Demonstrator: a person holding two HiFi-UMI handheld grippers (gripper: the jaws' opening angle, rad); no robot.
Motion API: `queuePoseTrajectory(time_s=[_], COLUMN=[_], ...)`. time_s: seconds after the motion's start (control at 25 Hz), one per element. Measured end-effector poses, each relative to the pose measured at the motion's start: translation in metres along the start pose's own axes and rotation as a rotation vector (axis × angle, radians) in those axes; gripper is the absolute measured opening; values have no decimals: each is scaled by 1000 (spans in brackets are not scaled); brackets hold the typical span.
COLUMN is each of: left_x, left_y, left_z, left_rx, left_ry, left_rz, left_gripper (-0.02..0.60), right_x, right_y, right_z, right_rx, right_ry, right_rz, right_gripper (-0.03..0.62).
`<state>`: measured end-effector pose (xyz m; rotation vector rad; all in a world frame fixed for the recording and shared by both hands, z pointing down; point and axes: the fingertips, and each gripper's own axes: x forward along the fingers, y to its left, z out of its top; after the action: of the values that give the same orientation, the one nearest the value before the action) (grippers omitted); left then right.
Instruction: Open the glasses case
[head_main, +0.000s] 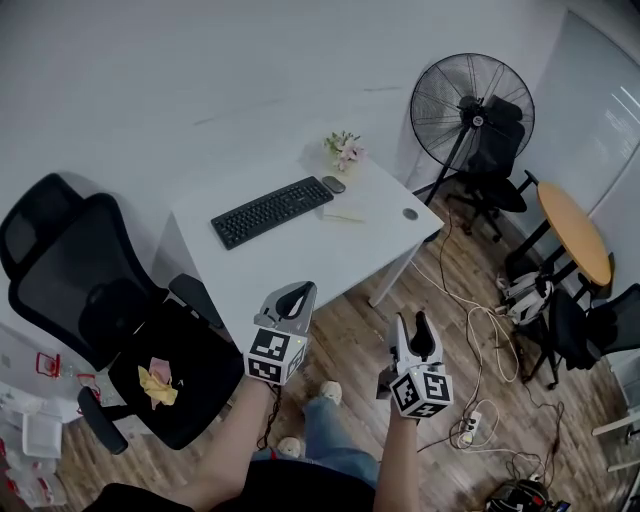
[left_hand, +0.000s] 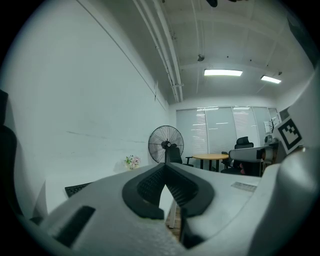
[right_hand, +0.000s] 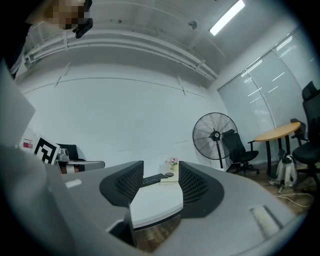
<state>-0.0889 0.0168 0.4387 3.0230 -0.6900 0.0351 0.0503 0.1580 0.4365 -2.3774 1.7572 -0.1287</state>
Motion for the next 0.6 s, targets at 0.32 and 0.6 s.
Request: queuePoseTrajectory(time_s=[0.32, 0.6], left_x=[72, 166], left_y=[32, 80], left_z=[1, -15], left_rx=[17, 22], left_ry=[-15, 23], left_rz=[43, 136], left_gripper=[8, 8], right_x=[82, 195], right_y=[-41, -96], right_z=[3, -9], right_rx=[-3, 23], right_ry=[-18, 14], right_rz=[38, 105], right_gripper=[213, 215])
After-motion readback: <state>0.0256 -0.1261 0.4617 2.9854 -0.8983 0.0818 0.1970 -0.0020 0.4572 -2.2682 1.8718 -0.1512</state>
